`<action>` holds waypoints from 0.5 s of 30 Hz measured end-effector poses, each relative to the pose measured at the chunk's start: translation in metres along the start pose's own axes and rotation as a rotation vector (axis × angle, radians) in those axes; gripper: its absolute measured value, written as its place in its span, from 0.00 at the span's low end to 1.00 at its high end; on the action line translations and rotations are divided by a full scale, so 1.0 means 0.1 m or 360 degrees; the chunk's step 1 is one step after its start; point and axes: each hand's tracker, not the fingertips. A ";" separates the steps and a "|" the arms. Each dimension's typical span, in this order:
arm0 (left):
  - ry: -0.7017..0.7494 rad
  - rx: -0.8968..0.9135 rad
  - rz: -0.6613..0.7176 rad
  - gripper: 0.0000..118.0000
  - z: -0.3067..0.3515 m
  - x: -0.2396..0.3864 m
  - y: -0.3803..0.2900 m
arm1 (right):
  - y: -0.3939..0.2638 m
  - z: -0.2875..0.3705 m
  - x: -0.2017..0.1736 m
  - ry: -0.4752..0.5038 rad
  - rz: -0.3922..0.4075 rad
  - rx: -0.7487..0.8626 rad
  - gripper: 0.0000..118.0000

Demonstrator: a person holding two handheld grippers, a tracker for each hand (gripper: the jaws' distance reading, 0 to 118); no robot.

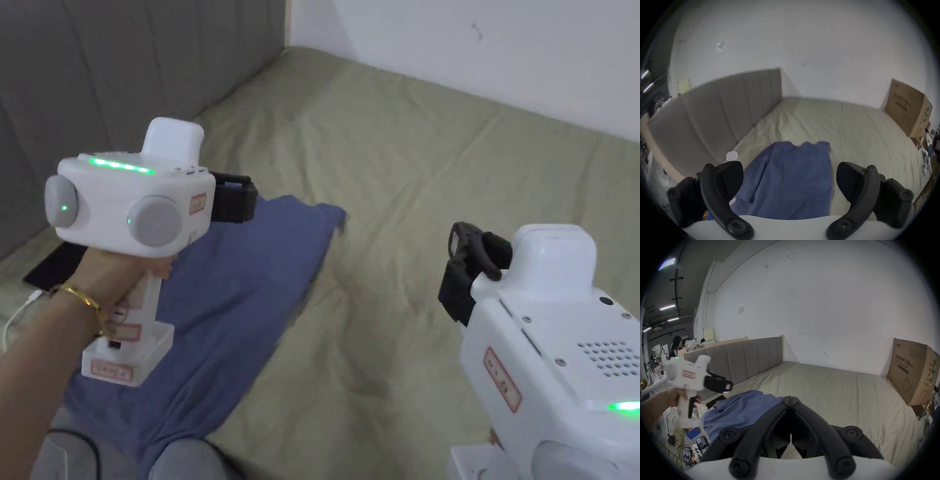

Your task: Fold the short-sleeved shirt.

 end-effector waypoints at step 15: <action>-0.0082 -0.0867 -0.0016 0.92 -2.38 0.24 -0.29 | -0.46 -0.74 0.53 -0.0121 -0.0055 -0.0302 0.00</action>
